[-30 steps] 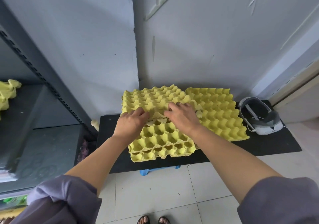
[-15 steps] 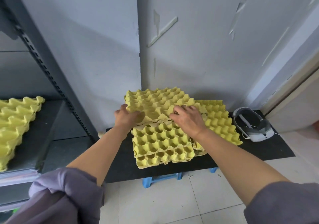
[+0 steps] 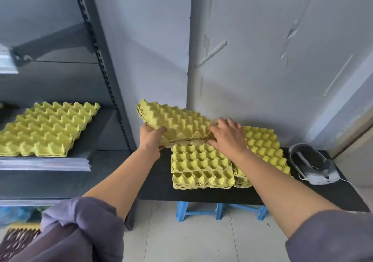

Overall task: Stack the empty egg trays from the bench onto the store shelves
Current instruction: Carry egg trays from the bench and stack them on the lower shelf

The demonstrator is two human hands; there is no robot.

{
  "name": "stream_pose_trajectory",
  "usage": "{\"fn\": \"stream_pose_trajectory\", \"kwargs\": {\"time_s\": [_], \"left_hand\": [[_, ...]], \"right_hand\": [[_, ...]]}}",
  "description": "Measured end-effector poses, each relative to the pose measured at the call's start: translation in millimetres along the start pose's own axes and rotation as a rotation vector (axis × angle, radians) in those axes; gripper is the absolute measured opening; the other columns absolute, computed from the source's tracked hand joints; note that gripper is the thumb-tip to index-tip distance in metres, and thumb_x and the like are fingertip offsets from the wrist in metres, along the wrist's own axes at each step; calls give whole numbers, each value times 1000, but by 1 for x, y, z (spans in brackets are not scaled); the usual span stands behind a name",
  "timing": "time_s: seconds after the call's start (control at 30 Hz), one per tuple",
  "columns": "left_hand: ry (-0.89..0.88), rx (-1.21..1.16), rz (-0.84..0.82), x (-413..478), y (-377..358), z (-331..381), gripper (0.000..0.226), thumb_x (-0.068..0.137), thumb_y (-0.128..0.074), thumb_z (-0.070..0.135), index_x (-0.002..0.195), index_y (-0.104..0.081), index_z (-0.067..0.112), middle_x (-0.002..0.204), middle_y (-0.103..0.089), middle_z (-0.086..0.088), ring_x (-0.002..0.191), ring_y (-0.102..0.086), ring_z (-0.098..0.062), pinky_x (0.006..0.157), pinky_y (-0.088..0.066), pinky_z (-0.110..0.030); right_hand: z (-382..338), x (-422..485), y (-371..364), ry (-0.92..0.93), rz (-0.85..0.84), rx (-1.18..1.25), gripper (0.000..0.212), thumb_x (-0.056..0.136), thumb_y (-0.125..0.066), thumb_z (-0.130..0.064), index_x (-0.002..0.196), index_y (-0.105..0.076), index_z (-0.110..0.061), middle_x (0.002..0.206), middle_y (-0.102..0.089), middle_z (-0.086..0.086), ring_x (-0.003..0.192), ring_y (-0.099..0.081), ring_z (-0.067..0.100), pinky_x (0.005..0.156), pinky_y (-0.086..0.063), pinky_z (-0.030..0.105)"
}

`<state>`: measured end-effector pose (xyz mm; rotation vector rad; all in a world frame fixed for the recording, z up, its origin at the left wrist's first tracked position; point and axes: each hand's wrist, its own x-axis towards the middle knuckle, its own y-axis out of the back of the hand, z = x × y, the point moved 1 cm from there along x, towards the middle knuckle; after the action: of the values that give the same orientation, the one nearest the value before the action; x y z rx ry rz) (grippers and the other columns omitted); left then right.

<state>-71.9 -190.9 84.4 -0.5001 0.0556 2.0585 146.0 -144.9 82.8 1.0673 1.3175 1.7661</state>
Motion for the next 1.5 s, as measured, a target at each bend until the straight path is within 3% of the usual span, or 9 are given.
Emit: {"fn": "stream_pose_trajectory", "kwargs": {"time_s": [0.13,0.27,0.4,0.47,0.63,0.83,1.03,1.3,1.5], "left_hand": [[-91,-108,119,-26,37,4,60,85,-64,11,135,-33,23,122,-53,-5,103,-59,-27,63,-50,-31],[-87,-216,206,-43,71,7,67,84,-64,12,139,-28,26,128,-46,-3,109,-54,-27,70,-53,-34],[-98,-193,295,-47,117,7,80,75,-70,21,141,-25,29,135,-42,-7,113,-52,-30,94,-49,-46],[-113,-226,329,-49,147,6,81,77,-70,20,142,-23,31,139,-40,-7,116,-50,-29,99,-46,-48],[-238,-205,321,-51,218,11,77,86,-63,10,145,-19,31,149,-28,-3,125,-44,-23,103,-39,-37],[-284,-156,296,-43,308,37,75,88,-60,4,144,-18,28,139,-40,-2,105,-53,-17,65,-45,-20],[-242,-75,327,-26,407,61,70,84,-69,12,139,-26,22,123,-53,-8,87,-59,-20,64,-49,-27],[-113,7,440,20,513,73,66,83,-70,29,136,-32,15,128,-50,-21,103,-57,-30,77,-51,-38],[-116,70,484,60,570,96,59,86,-66,18,134,-32,10,124,-48,-15,93,-57,-27,68,-50,-35]], "right_hand": [[-36,1,16,-264,-53,312,77,82,-67,-42,145,-29,-17,145,-26,14,124,-40,37,93,-44,42],[-95,23,23,-698,-218,1125,80,93,-52,-20,152,3,-18,153,-16,12,130,-39,32,101,-43,43],[-146,34,30,-927,-323,1812,39,96,-33,-12,134,-39,-13,111,-62,12,75,-64,27,48,-54,35],[-172,37,32,-877,-320,1923,35,90,-43,-8,125,-46,-6,97,-64,16,66,-66,28,49,-56,42],[-257,43,32,-916,-558,1879,55,82,-71,-32,125,-43,-13,103,-57,10,73,-66,32,46,-56,46],[-364,57,30,-885,-517,1908,45,86,-52,8,128,-44,-7,92,-59,16,63,-60,25,34,-48,29],[-461,83,33,-906,-378,1969,66,81,-53,9,139,-37,-19,120,-59,16,87,-66,31,45,-55,35],[-554,113,51,-808,-316,1834,88,82,-53,9,147,-15,-34,131,-49,9,104,-60,33,81,-56,52],[-611,162,48,-700,-357,1807,93,83,-53,7,149,-8,-41,131,-48,6,94,-64,31,71,-59,49]]}}
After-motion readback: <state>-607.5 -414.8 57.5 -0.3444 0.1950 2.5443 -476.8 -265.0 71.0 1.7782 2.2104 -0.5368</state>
